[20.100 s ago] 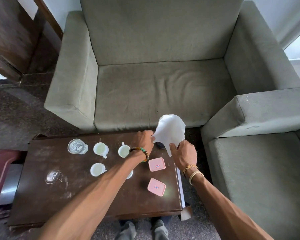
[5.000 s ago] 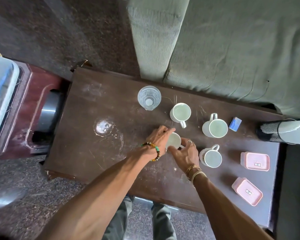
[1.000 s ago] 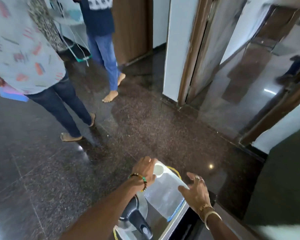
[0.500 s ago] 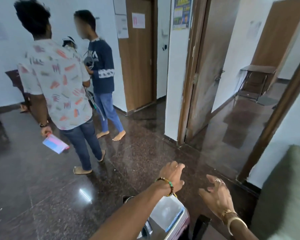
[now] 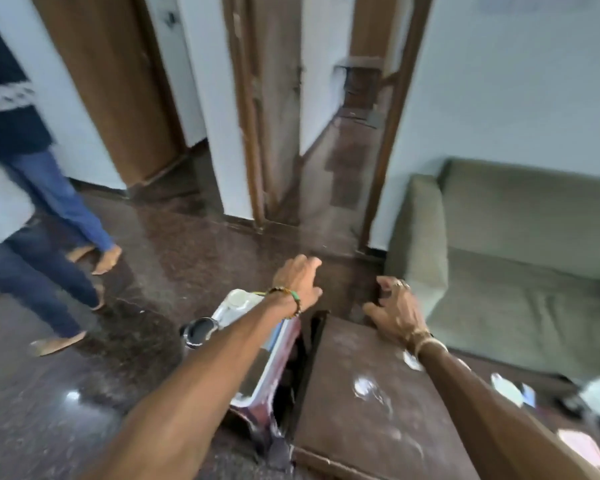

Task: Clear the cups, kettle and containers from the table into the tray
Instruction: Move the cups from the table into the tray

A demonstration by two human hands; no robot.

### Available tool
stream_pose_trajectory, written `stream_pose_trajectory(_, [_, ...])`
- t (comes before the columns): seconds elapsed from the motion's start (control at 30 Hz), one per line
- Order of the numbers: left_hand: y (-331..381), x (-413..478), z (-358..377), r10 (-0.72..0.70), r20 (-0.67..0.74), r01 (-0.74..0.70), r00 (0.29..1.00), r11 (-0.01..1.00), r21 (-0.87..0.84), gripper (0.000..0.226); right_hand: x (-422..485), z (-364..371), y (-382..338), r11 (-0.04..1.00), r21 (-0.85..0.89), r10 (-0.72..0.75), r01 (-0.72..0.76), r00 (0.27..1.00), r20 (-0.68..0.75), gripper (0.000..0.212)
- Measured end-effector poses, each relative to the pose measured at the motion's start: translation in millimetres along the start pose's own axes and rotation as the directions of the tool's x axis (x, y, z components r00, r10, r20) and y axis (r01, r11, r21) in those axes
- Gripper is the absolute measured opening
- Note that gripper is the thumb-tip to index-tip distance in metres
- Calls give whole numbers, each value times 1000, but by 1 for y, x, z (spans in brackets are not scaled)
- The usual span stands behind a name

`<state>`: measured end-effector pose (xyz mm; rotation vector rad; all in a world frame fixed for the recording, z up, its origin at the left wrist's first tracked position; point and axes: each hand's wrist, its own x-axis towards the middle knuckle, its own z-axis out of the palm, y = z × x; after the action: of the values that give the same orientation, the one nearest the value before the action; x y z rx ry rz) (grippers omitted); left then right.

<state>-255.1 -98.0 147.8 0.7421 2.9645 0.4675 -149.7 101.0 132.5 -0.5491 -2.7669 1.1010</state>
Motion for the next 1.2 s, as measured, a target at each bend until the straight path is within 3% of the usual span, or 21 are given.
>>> stream_pose_trajectory(0.27, [150, -6, 65, 256, 83, -256, 963, 967, -17, 61, -81, -113, 110, 972, 42, 233, -229, 940, -250, 71])
stream_pose_trajectory(0.57, [325, -51, 176, 428, 234, -417, 873, 904, -97, 63, -185, -180, 275, 892, 76, 446, -446, 836, -319, 60])
stream_pose_trajectory(0.7, [383, -62, 199, 477, 276, -472, 834, 877, -91, 63, -206, -218, 324, 865, 88, 493, -494, 807, -324, 67])
stream_pose_trajectory(0.83, [427, -51, 204, 484, 268, -472, 833, 875, -110, 58, -205, -251, 357, 854, 133, 511, -502, 766, -391, 56])
stream_pose_trajectory(0.93, [447, -43, 213, 483, 272, -470, 832, 875, -117, 58, -201, -259, 377, 841, 166, 534, -515, 743, -403, 61])
stream_pose_trajectory(1.07, [457, -37, 245, 465, 353, -459, 812, 882, -106, 57, -199, -244, 405, 809, 193, 586, -556, 736, -339, 70])
stream_pose_trajectory(1.2, [462, -17, 293, 460, 447, -465, 767, 879, -106, 56, -189, -227, 441, 757, 215, 653, -617, 704, -279, 61])
